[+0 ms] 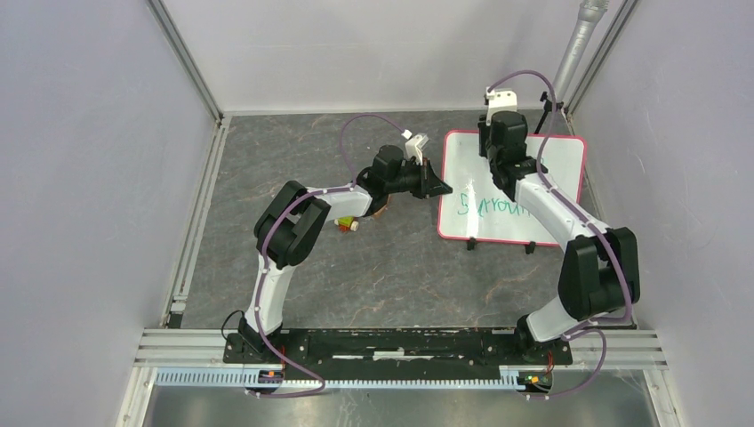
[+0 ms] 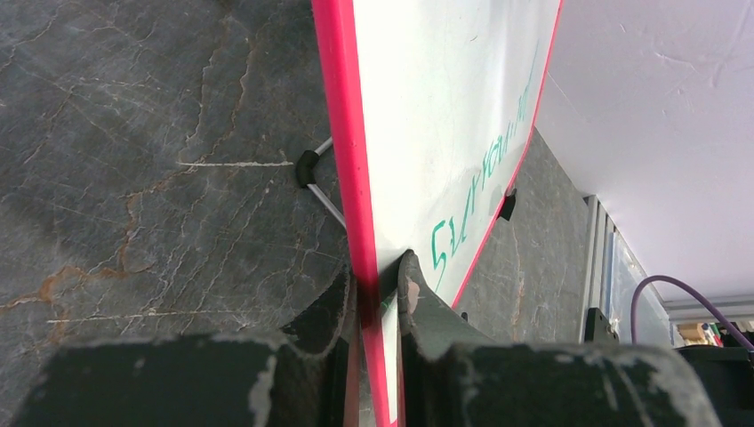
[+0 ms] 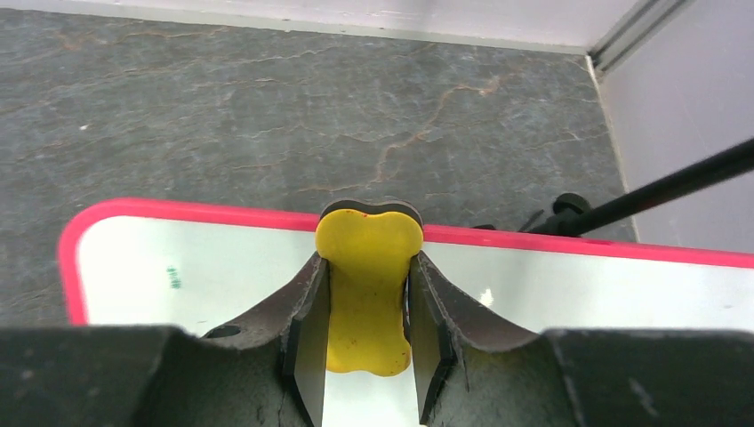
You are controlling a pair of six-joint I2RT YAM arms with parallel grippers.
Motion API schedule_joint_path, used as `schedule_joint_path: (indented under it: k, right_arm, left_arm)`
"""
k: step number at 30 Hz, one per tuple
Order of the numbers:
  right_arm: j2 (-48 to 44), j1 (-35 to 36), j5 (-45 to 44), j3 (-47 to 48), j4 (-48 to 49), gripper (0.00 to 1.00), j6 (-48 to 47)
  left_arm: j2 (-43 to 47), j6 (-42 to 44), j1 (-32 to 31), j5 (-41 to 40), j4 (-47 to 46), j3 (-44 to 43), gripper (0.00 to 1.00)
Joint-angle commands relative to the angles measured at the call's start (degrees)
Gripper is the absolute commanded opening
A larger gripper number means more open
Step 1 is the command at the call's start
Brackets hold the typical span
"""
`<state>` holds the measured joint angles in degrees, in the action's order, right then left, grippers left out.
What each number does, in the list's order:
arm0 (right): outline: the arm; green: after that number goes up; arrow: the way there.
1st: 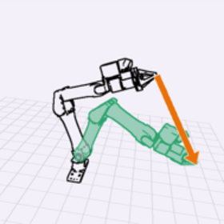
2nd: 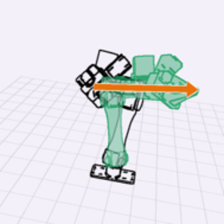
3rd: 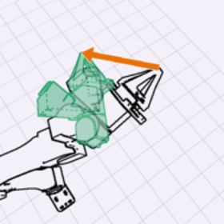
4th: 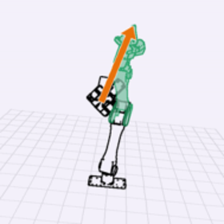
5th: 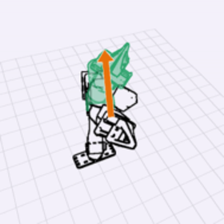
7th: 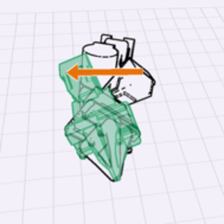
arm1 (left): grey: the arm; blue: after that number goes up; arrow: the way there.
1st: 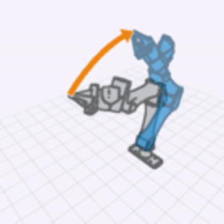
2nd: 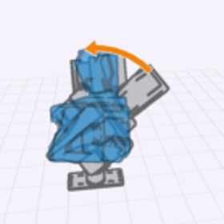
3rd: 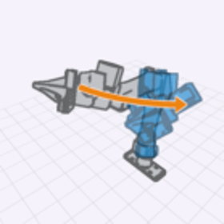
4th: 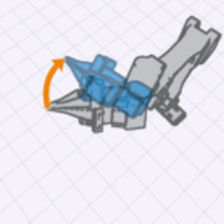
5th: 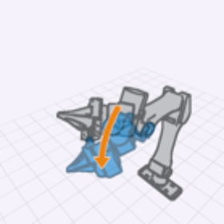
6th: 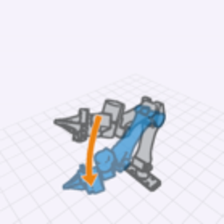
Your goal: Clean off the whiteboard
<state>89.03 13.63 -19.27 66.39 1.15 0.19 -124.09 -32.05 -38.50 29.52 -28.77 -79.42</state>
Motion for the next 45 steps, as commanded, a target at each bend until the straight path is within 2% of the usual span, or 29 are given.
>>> schedule_joint_path:
  k: [1, 7, 12, 20, 25, 32, 35, 39, 45]
  right_arm:
    - [1.0, 4.9, 2.0, 1.2, -1.0, 0.33, 1.3]
    - [5.5, 10.1, 3.9, 5.0, -3.2, 0.33, 2.4]
    - [5.7, 10.1, 3.5, 5.6, -3.6, 0.33, 2.5]
    - [2.8, 1.4, 4.7, 1.5, -5.8, 0.33, 3.8]
    - [-1.0, -2.3, 1.6, -3.4, -5.3, 0.34, 4.1]
    - [-7.1, -5.3, -1.8, -11.1, -1.6, 0.34, 5.9]
    - [-7.6, -5.8, -1.8, -11.6, -0.2, 0.34, 5.8]
    - [-6.5, -4.7, 1.3, -9.8, 0.3, 0.34, 4.5]
    - [0.6, 3.8, 0.8, -0.4, -4.0, 0.34, 3.1]
  left_arm:
    - [-2.1, 9.1, 0.5, -13.2, 6.9, 2.1, 0.02]
    - [-2.2, 9.1, 0.5, -13.6, 7.3, 1.8, 0.02]
    - [-2.1, 9.2, 0.5, -13.7, 7.4, 1.8, 0.02]
    - [-2.1, 9.2, 0.4, -13.6, 7.4, 1.9, 0.02]
    - [-2.1, 9.4, 0.4, -13.6, 7.3, 1.9, 0.02]
    - [-2.1, 9.4, 0.4, -13.5, 7.3, 1.9, 0.02]
    - [-2.1, 9.5, 0.4, -13.5, 7.3, 1.9, 0.02]
    - [-2.2, 9.5, 0.4, -13.7, 7.3, 1.8, 0.02]
    - [-2.1, 9.6, 0.3, -13.8, 7.3, 1.9, 0.02]
